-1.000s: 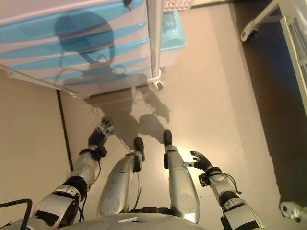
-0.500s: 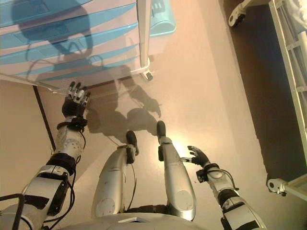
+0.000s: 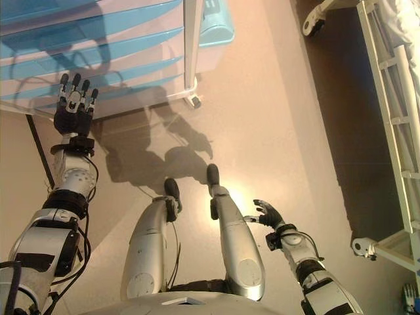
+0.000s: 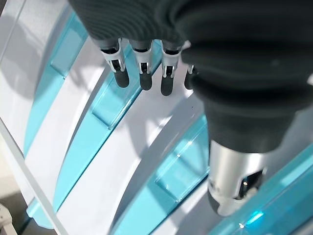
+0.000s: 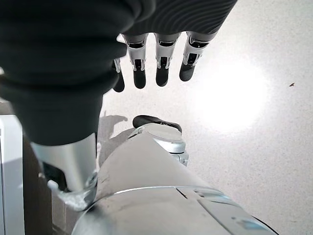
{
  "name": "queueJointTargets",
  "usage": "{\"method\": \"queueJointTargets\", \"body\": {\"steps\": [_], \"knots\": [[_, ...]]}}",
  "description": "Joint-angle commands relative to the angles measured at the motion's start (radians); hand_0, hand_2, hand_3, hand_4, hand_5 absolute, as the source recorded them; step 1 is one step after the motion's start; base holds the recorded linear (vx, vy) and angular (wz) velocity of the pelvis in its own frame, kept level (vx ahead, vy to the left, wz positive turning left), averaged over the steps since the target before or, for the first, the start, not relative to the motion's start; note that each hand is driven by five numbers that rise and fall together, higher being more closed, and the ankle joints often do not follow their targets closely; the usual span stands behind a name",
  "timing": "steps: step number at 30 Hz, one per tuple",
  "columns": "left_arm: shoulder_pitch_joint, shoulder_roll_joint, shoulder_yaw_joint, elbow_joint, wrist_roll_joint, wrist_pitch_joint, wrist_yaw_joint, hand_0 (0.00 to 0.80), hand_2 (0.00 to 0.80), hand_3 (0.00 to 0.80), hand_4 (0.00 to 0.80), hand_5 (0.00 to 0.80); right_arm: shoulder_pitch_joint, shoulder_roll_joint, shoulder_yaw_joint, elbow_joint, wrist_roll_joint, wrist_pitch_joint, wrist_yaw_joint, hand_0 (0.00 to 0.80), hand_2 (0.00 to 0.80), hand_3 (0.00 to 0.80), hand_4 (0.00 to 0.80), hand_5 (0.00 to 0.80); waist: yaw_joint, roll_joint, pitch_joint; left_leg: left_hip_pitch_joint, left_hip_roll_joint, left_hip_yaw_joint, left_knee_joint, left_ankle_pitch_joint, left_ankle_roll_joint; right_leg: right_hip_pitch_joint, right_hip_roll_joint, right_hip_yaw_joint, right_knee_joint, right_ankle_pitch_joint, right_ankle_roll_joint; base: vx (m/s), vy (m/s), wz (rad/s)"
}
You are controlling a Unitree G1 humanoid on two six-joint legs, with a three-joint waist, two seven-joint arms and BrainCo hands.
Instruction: Open the drawer and pick up the medicine
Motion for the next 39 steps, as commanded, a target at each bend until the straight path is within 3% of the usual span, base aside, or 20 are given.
{"method": "queueJointTargets", "body": {"steps": [1,15,22,23,24,25,39], "knots": [[-0.09,0.101,0.041,-0.083,-0.06,-0.027,-0.071,0.0,0.0,0.0,0.0,0.0,0.116,-0.002,0.066,-0.023,0.015,-0.007,0.004,0.0,0.0,0.0,0.0,0.0,0.014,-0.025,-0.038,-0.055,-0.051,-0.014,0.05,-0.008,0.005,0.048,-0.011,-0.059,-0.039,0.038,0.014,0.027,-0.067,0.0],[-0.2,0.176,0.043,-0.13,-0.196,0.023,-0.199,0.0,0.0,0.0,0.0,0.0,0.142,0.022,0.102,-0.046,0.021,-0.001,0.006,0.0,0.0,0.0,0.0,0.0,0.024,-0.046,-0.031,-0.055,-0.052,-0.026,0.075,-0.019,0.009,0.103,0.015,-0.058,-0.066,0.03,0.01,0.022,-0.05,0.02],[-0.204,0.194,0.059,-0.222,-0.22,0.037,-0.319,0.0,0.0,0.0,0.0,0.0,0.168,0.028,0.114,-0.05,0.006,0.003,0.013,0.0,0.0,0.0,0.0,0.0,0.04,-0.055,-0.029,-0.032,-0.051,-0.032,0.074,-0.02,0.009,0.153,0.025,-0.059,-0.088,0.026,0.012,0.046,-0.042,0.0],[-0.205,0.197,0.062,-0.246,-0.222,0.038,-0.326,0.198,0.198,0.198,0.198,0.198,0.174,0.028,0.117,-0.052,0.003,0.004,0.011,0.0,0.0,0.0,0.0,0.0,0.042,-0.055,-0.029,-0.029,-0.051,-0.033,0.075,-0.019,0.009,0.16,0.027,-0.059,-0.09,0.024,0.011,0.035,-0.011,0.05],[-0.204,0.198,0.063,-0.249,-0.221,0.038,-0.325,0.333,0.333,0.333,0.333,0.333,0.175,0.028,0.117,-0.053,0.002,0.004,0.011,0.0,0.0,0.0,0.0,0.0,0.042,-0.055,-0.029,-0.027,-0.051,-0.033,0.075,-0.019,0.009,0.162,0.027,-0.059,-0.091,0.024,0.011,0.052,-0.017,0.04],[-0.207,0.199,0.069,-0.275,-0.226,0.036,-0.337,0.8,0.8,0.8,0.8,0.8,0.183,0.029,0.118,-0.049,-0.005,0.003,0.015,0.0,0.0,0.0,0.0,0.0,0.044,-0.055,-0.03,-0.022,-0.05,-0.035,0.075,-0.017,0.009,0.171,0.029,-0.059,-0.093,0.022,0.012,0.059,-0.017,0.02],[-0.108,0.152,0.109,-0.445,-0.133,0.085,-0.334,0.8,0.8,0.8,0.8,0.8,0.229,0.053,0.118,-0.063,-0.042,0.007,-0.007,0.0,0.0,0.0,0.0,0.0,0.096,-0.032,-0.06,0.049,-0.081,-0.073,0.008,-0.003,0.017,0.279,0.053,-0.047,-0.095,-0.031,0.007,0.044,-0.032,0.04]]}}
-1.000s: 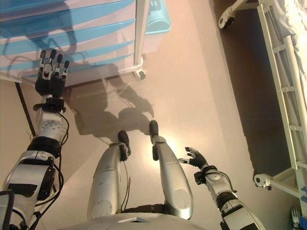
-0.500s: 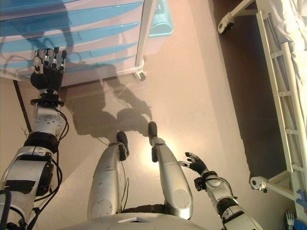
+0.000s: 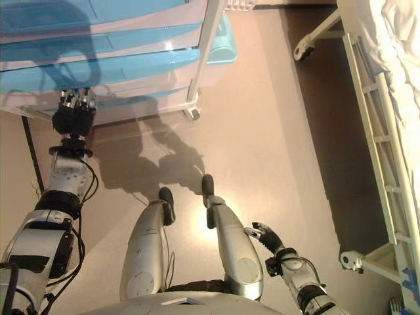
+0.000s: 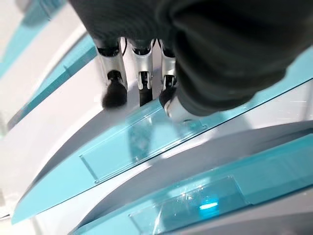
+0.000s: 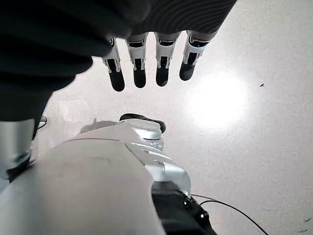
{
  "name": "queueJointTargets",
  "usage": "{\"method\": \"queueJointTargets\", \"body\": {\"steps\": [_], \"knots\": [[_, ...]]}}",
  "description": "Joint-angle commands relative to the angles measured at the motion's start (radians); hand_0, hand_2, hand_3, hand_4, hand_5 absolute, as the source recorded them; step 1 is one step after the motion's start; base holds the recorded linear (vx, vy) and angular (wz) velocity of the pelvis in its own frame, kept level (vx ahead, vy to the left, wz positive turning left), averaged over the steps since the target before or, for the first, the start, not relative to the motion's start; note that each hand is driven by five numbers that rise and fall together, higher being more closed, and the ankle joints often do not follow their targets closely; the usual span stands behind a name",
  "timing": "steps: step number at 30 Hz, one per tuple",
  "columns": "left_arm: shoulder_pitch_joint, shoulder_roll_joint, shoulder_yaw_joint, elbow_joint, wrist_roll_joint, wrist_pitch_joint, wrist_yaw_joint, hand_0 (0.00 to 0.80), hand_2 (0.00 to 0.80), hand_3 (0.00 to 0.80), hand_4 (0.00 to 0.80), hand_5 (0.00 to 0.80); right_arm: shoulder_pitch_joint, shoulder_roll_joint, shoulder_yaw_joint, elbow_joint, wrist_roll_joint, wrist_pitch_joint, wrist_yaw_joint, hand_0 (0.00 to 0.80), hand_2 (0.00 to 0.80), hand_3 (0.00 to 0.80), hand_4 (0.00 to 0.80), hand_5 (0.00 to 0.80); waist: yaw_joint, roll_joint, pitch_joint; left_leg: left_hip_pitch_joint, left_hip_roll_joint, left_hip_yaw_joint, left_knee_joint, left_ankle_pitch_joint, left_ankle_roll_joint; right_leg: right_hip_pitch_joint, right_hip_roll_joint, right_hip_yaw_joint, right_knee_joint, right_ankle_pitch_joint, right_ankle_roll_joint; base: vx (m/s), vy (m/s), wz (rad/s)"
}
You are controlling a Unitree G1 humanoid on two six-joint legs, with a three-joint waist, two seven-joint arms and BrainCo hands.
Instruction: Open the drawer and pick up the medicine
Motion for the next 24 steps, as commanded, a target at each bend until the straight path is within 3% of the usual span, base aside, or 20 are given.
{"method": "queueJointTargets", "body": {"steps": [1,6,13,18,20,24], "knots": [[-0.151,0.119,0.1,-0.384,0.061,-0.099,-0.187,0.8,0.8,0.8,0.8,0.8,0.072,0.042,0.077,-0.029,-0.053,0.005,-0.009,0.0,0.0,0.0,0.0,0.0,0.069,-0.02,-0.057,-0.007,-0.11,-0.025,-0.051,0.047,0.01,0.14,0.033,-0.016,-0.019,-0.05,-0.005,-0.01,-0.056,0.09],[-0.055,0.079,0.112,-0.414,0.094,-0.04,-0.205,0.8,0.8,0.8,0.8,0.8,0.061,0.055,0.073,-0.044,-0.045,0.02,-0.038,0.0,0.0,0.0,0.0,0.0,0.108,-0.006,-0.066,0.018,-0.121,-0.061,-0.107,0.06,0.002,0.158,0.045,-0.032,0.009,-0.085,-0.014,-0.015,-0.097,0.21],[0.26,-0.062,0.144,-0.473,0.147,0.088,-0.29,0.8,0.8,0.8,0.8,0.8,0.043,0.061,0.044,-0.057,-0.047,0.078,-0.088,0.0,0.0,0.0,0.0,0.0,0.2,0.032,-0.072,0.09,-0.15,-0.155,-0.2,0.116,-0.024,0.212,0.058,-0.069,0.038,-0.129,-0.032,0.024,-0.105,0.46],[0.496,-0.106,0.174,-0.487,0.215,0.241,-0.414,0.8,0.8,0.8,0.8,0.8,0.06,0.042,-0.009,-0.04,-0.073,0.109,-0.088,0.0,0.0,0.0,0.0,0.0,0.261,0.091,-0.089,0.176,-0.153,-0.215,-0.268,0.173,-0.049,0.281,0.047,-0.109,0.058,-0.158,-0.043,0.123,-0.012,0.6],[0.63,-0.1,0.188,-0.449,0.343,0.327,-0.474,0.8,0.8,0.8,0.8,0.8,0.074,0.018,-0.042,-0.032,-0.088,0.126,-0.074,0.0,0.0,0.0,0.0,0.0,0.292,0.127,-0.112,0.228,-0.153,-0.247,-0.302,0.201,-0.064,0.319,0.029,-0.131,0.066,-0.164,-0.043,0.174,0.056,0.49],[0.798,-0.136,0.208,-0.346,0.481,0.412,-0.501,0.8,0.8,0.8,0.8,0.8,0.104,-0.028,-0.098,-0.01,-0.132,0.153,-0.054,0.0,0.0,0.0,0.0,0.0,0.317,0.194,-0.162,0.317,-0.15,-0.281,-0.361,0.265,-0.088,0.383,-0.005,-0.155,0.069,-0.168,-0.041,0.193,0.141,0.41]]}}
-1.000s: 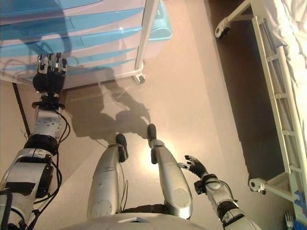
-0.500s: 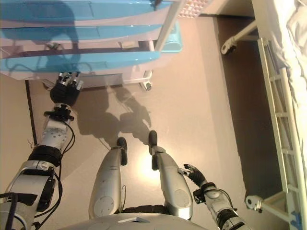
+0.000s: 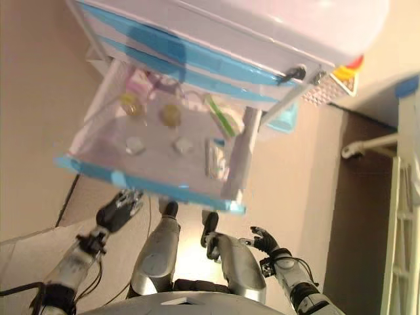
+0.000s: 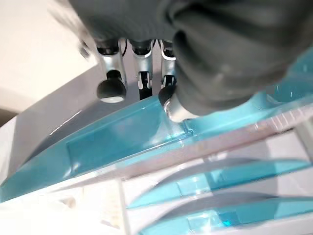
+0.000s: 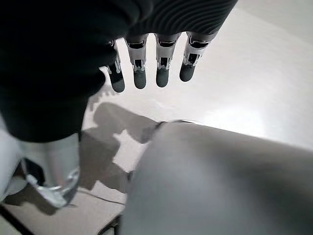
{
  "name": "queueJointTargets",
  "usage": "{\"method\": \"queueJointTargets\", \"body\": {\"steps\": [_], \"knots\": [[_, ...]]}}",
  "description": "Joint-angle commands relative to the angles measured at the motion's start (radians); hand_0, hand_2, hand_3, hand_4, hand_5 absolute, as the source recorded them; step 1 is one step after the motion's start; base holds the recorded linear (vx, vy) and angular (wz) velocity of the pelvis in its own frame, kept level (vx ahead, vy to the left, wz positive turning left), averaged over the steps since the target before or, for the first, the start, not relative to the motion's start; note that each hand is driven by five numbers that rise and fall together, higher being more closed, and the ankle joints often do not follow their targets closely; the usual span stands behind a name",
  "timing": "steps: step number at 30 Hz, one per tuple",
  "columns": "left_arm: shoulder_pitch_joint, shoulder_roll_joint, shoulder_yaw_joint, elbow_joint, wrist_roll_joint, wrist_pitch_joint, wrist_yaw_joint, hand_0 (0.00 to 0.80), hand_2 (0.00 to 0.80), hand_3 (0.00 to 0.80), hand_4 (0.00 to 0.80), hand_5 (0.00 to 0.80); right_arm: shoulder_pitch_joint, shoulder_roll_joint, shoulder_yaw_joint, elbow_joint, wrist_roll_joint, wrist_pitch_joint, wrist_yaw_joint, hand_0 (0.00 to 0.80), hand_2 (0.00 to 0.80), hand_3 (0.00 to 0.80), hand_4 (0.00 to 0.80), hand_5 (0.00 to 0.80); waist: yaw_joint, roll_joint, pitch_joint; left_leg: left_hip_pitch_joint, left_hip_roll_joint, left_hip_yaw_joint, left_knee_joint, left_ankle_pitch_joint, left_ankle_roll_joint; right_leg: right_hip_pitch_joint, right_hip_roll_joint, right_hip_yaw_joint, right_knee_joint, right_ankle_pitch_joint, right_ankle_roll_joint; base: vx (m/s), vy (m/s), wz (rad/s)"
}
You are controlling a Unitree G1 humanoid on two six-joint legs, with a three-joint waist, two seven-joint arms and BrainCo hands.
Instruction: Open the drawer and pick up the medicine
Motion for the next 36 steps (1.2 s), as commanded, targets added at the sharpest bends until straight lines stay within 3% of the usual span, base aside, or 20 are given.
{"method": "queueJointTargets", "body": {"steps": [1,4,10,19,20,21,28,33,36], "knots": [[0.092,-0.007,0.071,-0.082,0.031,-0.015,-0.204,0.8,0.8,0.8,0.8,0.8,0.12,-0.087,-0.044,-0.004,-0.059,0.02,0.028,0.0,0.0,0.0,0.0,0.0,0.036,0.148,-0.184,-0.055,-0.067,0.014,-0.044,0.163,0.038,0.002,0.015,0.004,0.121,0.001,0.044,0.193,0.221,0.44],[0.168,-0.064,0.064,0.032,0.129,-0.023,-0.137,0.8,0.8,0.8,0.8,0.8,0.14,-0.109,-0.09,0.015,-0.107,0.02,0.062,0.0,0.0,0.0,0.0,0.0,0.031,0.179,-0.222,0.007,-0.059,0.003,-0.086,0.2,0.02,0.045,-0.002,-0.009,0.109,-0.002,0.042,0.187,0.172,0.21],[0.208,-0.136,0.006,0.252,0.226,-0.111,-0.06,0.8,0.8,0.8,0.8,0.8,0.133,-0.117,-0.137,0.107,-0.156,-0.044,0.092,0.0,0.0,0.0,0.0,0.0,0.004,0.208,-0.241,0.07,-0.044,0.008,-0.124,0.223,0.006,0.063,-0.033,-0.042,0.116,-0.007,0.042,0.066,0.111,0.1],[0.18,-0.174,-0.059,0.406,0.307,-0.229,0.13,0.794,0.794,0.794,0.794,0.794,0.153,-0.113,-0.177,0.186,-0.22,-0.11,0.093,0.0,0.0,0.0,0.0,0.0,-0.046,0.197,-0.245,0.109,-0.045,0.03,-0.146,0.2,0.011,0.046,-0.055,-0.063,0.129,-0.004,0.052,0.016,0.047,0.07],[0.176,-0.177,-0.06,0.43,0.318,-0.241,0.154,0.455,0.455,0.455,0.455,0.455,0.156,-0.112,-0.179,0.189,-0.224,-0.113,0.093,0.0,0.0,0.0,0.0,0.0,-0.05,0.193,-0.246,0.112,-0.047,0.033,-0.148,0.191,0.013,0.046,-0.056,-0.064,0.127,-0.003,0.053,0.0,0.0,0.0],[0.166,-0.179,-0.056,0.474,0.341,-0.261,0.213,0.0,0.0,0.0,0.0,0.0,0.158,-0.11,-0.187,0.201,-0.234,-0.124,0.091,0.0,0.0,0.0,0.0,0.0,-0.055,0.188,-0.247,0.113,-0.05,0.033,-0.148,0.183,0.014,0.044,-0.059,-0.067,0.124,0.0,0.055,0.0,0.0,0.0],[0.096,-0.166,-0.055,0.664,0.599,-0.336,0.503,0.0,0.0,0.0,0.0,0.0,0.155,-0.102,-0.207,0.256,-0.259,-0.129,0.023,0.0,0.0,0.0,0.0,0.0,-0.085,0.162,-0.255,0.124,-0.072,0.041,-0.167,0.15,0.03,0.05,-0.068,-0.068,0.075,0.023,0.064,-0.007,0.015,0.04],[0.041,-0.144,-0.171,0.708,0.897,-0.312,0.665,0.0,0.0,0.0,0.0,0.0,0.146,-0.109,-0.209,0.255,-0.255,-0.061,-0.101,0.0,0.0,0.0,0.0,0.0,-0.11,0.143,-0.256,0.114,-0.084,0.06,-0.179,0.138,0.048,0.046,-0.07,-0.052,0.018,0.049,0.077,-0.061,0.004,0.03],[0.007,-0.136,-0.215,0.716,0.904,-0.26,0.673,0.0,0.0,0.0,0.0,0.0,0.139,-0.116,-0.223,0.248,-0.241,-0.039,-0.16,0.0,0.0,0.0,0.0,0.0,-0.125,0.13,-0.258,0.11,-0.088,0.076,-0.189,0.131,0.06,0.043,-0.071,-0.036,-0.016,0.066,0.088,-0.075,-0.013,-0.1]]}}
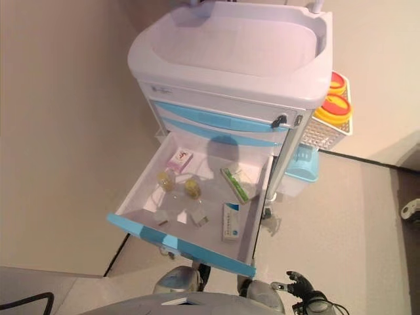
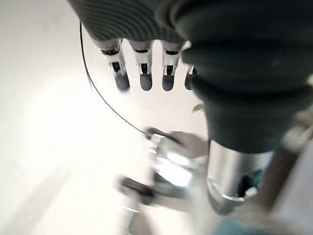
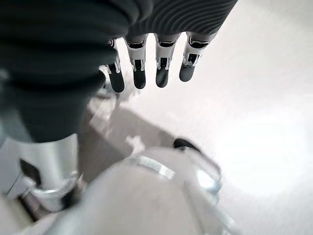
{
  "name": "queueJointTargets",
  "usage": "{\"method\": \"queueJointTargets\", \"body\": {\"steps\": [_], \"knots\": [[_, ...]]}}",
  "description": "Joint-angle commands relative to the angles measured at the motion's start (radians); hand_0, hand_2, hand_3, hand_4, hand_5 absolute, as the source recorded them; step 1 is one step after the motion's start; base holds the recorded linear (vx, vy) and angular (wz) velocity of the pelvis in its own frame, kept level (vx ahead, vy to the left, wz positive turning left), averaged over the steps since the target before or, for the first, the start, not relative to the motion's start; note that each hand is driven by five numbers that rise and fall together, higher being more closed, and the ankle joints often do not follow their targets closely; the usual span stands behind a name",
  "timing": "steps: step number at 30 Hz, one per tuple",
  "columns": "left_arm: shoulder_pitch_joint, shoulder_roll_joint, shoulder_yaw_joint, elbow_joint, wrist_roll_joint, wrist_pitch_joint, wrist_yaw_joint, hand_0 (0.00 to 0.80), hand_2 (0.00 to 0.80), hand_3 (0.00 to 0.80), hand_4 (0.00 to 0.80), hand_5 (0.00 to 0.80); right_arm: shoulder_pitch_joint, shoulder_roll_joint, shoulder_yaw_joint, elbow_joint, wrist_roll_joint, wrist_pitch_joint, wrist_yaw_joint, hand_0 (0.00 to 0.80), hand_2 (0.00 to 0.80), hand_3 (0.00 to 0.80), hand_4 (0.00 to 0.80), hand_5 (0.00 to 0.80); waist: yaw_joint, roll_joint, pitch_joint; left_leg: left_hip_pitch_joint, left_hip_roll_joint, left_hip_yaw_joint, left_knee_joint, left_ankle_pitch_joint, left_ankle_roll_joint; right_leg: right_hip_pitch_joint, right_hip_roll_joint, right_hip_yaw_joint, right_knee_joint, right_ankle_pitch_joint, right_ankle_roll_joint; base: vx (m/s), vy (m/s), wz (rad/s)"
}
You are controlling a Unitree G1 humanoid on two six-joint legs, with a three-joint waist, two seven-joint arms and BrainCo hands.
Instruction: Open the drawer and pick up the medicine
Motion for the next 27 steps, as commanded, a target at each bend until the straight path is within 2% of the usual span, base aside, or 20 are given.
{"method": "queueJointTargets", "body": {"steps": [1,5,8,9,13,14,15,19,21,27], "knots": [[-0.051,0.01,-0.022,0.002,0.052,0.041,0.028,0.0,0.0,0.0,0.0,0.0,0.009,-0.045,-0.027,-0.015,0.011,0.035,-0.107,0.0,0.0,0.0,0.0,0.0,-0.029,-0.006,0.031,-0.028,-0.055,0.074,0.011,0.007,0.052,0.006,-0.007,0.004,-0.083,0.137,0.075,-0.05,-0.018,-0.15],[-0.086,0.015,-0.052,-0.001,0.024,0.079,0.034,0.0,0.0,0.0,0.0,0.0,-0.008,-0.057,-0.069,-0.041,0.062,0.043,-0.262,0.0,0.0,0.0,0.0,0.0,-0.039,-0.027,0.018,-0.024,-0.056,0.092,-0.027,0.003,0.069,0.006,-0.006,0.028,-0.13,0.163,0.092,-0.065,-0.033,-0.24],[-0.1,0.028,-0.069,-0.013,0.001,0.086,0.04,0.0,0.0,0.0,0.0,0.0,-0.021,-0.083,-0.104,-0.122,0.092,0.016,-0.355,0.0,0.0,0.0,0.0,0.0,-0.051,-0.045,0.009,-0.017,-0.05,0.114,-0.054,-0.002,0.076,0.009,-0.003,0.048,-0.169,0.186,0.103,-0.062,-0.067,-0.17],[-0.098,0.028,-0.072,-0.022,-0.01,0.087,0.04,0.0,0.0,0.0,0.0,0.0,-0.025,-0.094,-0.11,-0.177,0.084,0.006,-0.381,0.0,0.0,0.0,0.0,0.0,-0.056,-0.049,0.007,-0.014,-0.048,0.122,-0.06,-0.004,0.078,0.01,-0.002,0.056,-0.181,0.192,0.104,-0.065,-0.037,-0.29],[-0.073,0.017,-0.073,-0.059,-0.065,0.079,0.061,0.0,0.0,0.0,0.0,0.0,-0.02,-0.164,-0.114,-0.584,0.009,0.057,-0.421,0.0,0.0,0.0,0.0,0.0,-0.089,-0.062,-0.011,-0.009,-0.043,0.164,-0.083,-0.017,0.084,0.004,0.001,0.089,-0.224,0.216,0.109,-0.064,0.016,-0.3],[-0.068,0.013,-0.07,-0.062,-0.067,0.074,0.063,0.0,0.0,0.0,0.0,0.0,-0.015,-0.175,-0.114,-0.657,-0.004,0.043,-0.42,0.0,0.0,0.0,0.0,0.0,-0.097,-0.063,-0.015,-0.008,-0.042,0.172,-0.088,-0.019,0.085,0.001,0.002,0.095,-0.229,0.219,0.11,-0.069,0.071,-0.26],[-0.064,0.005,-0.062,-0.06,-0.07,0.066,0.067,0.0,0.0,0.0,0.0,0.0,-0.011,-0.187,-0.114,-0.794,-0.026,0.054,-0.394,0.0,0.0,0.0,0.0,0.0,-0.111,-0.064,-0.021,-0.005,-0.041,0.185,-0.098,-0.021,0.085,-0.002,0.004,0.104,-0.237,0.222,0.111,-0.057,0.064,-0.28],[-0.081,-0.024,-0.061,-0.025,-0.027,0.05,0.079,0.0,0.0,0.0,0.0,0.0,-0.028,-0.211,-0.067,-1.05,-0.107,-0.084,-0.272,0.0,0.0,0.0,0.0,0.0,-0.142,-0.064,-0.037,0.005,-0.04,0.215,-0.113,-0.03,0.087,-0.012,0.005,0.129,-0.242,0.218,0.113,-0.047,0.082,-0.26],[-0.092,-0.036,-0.092,-0.015,0.022,0.044,0.075,0.0,0.0,0.0,0.0,0.0,-0.049,-0.237,-0.025,-1.164,-0.116,-0.143,-0.193,0.0,0.0,0.0,0.0,0.0,-0.15,-0.06,-0.043,0.008,-0.039,0.225,-0.115,-0.034,0.086,-0.017,0.003,0.134,-0.237,0.214,0.113,-0.028,0.076,-0.18],[-0.126,-0.061,-0.138,-0.017,-0.05,0.03,0.09,0.0,0.0,0.0,0.0,0.0,-0.146,-0.278,0.129,-1.321,-0.145,-0.264,-0.028,0.0,0.0,0.0,0.0,0.0,-0.136,-0.053,-0.048,0.016,-0.042,0.229,-0.121,-0.037,0.086,-0.018,-0.011,0.13,-0.232,0.21,0.117,-0.009,0.051,-0.04]]}}
